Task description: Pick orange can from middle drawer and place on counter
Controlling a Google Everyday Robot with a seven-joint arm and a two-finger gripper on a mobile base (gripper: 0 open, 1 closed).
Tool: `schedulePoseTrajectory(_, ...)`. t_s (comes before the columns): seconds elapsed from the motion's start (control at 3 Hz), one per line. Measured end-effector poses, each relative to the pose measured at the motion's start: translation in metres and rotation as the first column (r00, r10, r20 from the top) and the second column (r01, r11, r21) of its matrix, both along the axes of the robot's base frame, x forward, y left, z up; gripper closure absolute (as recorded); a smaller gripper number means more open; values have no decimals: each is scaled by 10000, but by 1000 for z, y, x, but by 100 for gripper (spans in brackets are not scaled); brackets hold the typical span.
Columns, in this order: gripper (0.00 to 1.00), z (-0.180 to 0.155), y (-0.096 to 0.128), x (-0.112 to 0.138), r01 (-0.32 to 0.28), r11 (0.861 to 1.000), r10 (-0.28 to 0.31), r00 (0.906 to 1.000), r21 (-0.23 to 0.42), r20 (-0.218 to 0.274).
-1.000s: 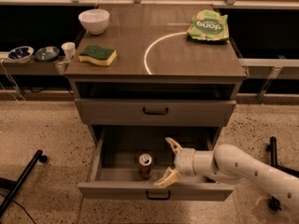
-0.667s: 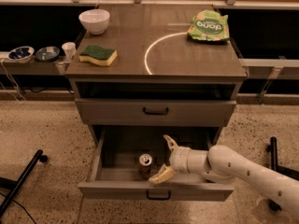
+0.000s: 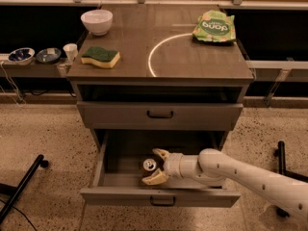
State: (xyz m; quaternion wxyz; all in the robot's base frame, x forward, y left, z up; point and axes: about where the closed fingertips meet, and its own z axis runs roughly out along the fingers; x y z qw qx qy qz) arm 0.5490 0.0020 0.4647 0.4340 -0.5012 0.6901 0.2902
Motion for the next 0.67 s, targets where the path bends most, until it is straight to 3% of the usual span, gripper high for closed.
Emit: schedulePoseTrajectory(0.67, 29, -24, 27, 3, -310, 9995, 309, 9985, -20, -455)
